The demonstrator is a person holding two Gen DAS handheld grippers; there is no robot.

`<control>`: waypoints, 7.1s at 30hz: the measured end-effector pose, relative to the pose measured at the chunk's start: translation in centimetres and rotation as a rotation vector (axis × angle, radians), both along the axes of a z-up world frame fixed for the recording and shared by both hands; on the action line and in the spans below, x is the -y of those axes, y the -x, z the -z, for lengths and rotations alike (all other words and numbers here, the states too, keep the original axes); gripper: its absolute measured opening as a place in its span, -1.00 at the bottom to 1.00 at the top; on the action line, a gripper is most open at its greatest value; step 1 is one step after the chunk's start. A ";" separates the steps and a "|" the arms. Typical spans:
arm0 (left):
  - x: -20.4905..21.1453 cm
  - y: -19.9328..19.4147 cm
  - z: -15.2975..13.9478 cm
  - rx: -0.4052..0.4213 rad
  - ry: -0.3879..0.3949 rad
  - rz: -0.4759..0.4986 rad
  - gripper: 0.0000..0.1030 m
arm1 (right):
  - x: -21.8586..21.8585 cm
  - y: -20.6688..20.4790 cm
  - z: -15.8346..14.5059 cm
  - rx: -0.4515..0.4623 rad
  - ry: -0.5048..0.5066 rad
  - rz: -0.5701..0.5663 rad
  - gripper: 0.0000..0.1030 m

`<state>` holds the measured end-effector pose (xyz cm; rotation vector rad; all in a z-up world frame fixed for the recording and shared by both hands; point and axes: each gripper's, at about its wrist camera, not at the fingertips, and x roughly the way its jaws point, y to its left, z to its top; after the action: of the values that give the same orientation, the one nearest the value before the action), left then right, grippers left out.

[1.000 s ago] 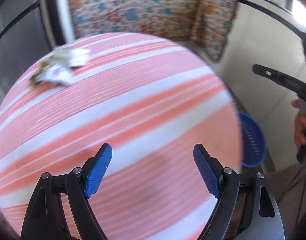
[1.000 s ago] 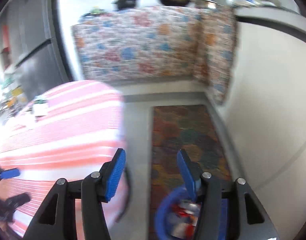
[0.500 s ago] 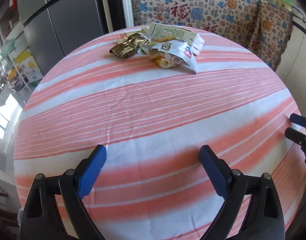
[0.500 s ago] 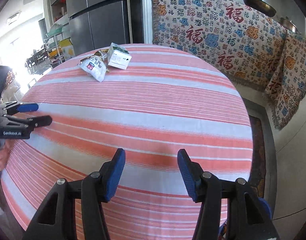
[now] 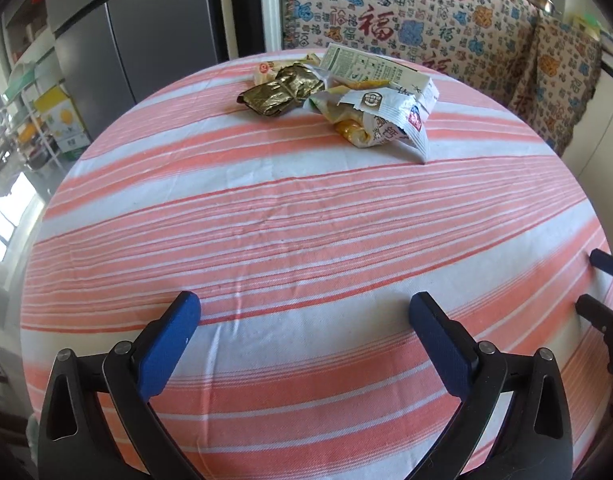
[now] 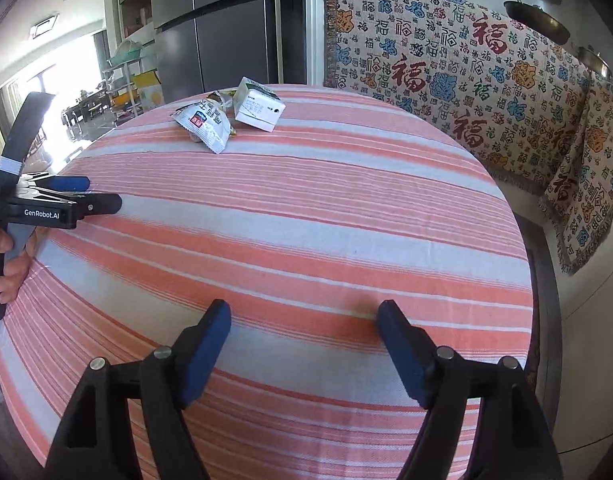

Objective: Collect trash
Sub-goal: 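Move both tools back over the table toward the snack packets, then grasp the white snack packet with the right gripper and lift it, then grasp the gold foil packet with the left gripper while the right holds the white packet, then carry the gold packet and white packet over the blue basket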

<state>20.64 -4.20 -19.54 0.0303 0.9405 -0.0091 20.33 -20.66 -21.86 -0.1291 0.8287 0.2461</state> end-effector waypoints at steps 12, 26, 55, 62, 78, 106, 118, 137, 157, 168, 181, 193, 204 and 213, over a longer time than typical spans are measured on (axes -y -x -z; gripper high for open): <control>0.0 0.0 0.0 -0.001 0.000 -0.002 0.99 | 0.3 0.0 -0.1 0.027 -0.013 -0.018 0.55; -0.9 0.5 -0.3 -0.016 -0.026 0.011 0.99 | -2.2 -4.3 -2.3 -0.137 -0.035 0.024 0.55; -4.9 0.2 -0.3 0.000 -0.006 -0.113 0.99 | -6.9 -2.0 -5.1 -0.037 0.162 0.017 0.10; -4.9 -0.1 -0.4 -0.018 -0.003 -0.108 0.99 | -4.4 0.2 -3.2 -0.054 0.023 0.134 0.57; -4.4 -15.5 -0.8 -0.076 -0.015 0.111 0.99 | -4.3 0.5 -2.6 -0.053 0.012 0.128 0.64; -0.4 1.5 -1.6 -0.071 0.026 0.062 0.42 | -3.6 0.3 -2.2 -0.057 -0.022 0.117 0.72; -1.4 4.0 -1.3 0.059 0.153 0.076 0.71 | -1.0 0.3 -4.0 -0.042 -0.181 0.010 0.78; 0.0 3.9 -0.8 0.035 0.088 0.105 0.87 | 9.5 -6.0 -3.0 -0.336 -0.466 0.384 -0.02; -0.5 2.0 -1.9 -0.071 0.097 0.259 0.44 | -4.0 -9.3 -4.6 -0.288 0.209 -0.130 0.14; 0.0 3.6 -4.9 -0.012 0.199 0.228 -0.23 | -0.2 -6.5 -8.5 -0.257 -0.031 0.046 -0.78; 9.6 6.0 -7.3 -0.028 0.218 0.384 -0.24 | 7.8 0.3 -10.1 -0.276 -0.131 0.141 -0.78; 27.6 6.7 -8.2 -0.070 0.286 0.624 -0.24 | 22.3 7.7 -9.2 -0.288 -0.128 0.407 -0.78; 39.9 6.3 -3.2 -0.135 0.283 0.690 -0.24 | 30.0 10.7 -4.2 -0.276 -0.145 0.630 -0.78; 44.4 5.6 0.3 -0.184 0.275 0.707 -0.24 | 34.5 12.4 0.3 -0.288 -0.233 0.731 -0.78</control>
<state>15.01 -48.55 -19.83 0.1074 1.0642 -0.8053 7.93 -55.17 -22.20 0.4347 1.0707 -0.3372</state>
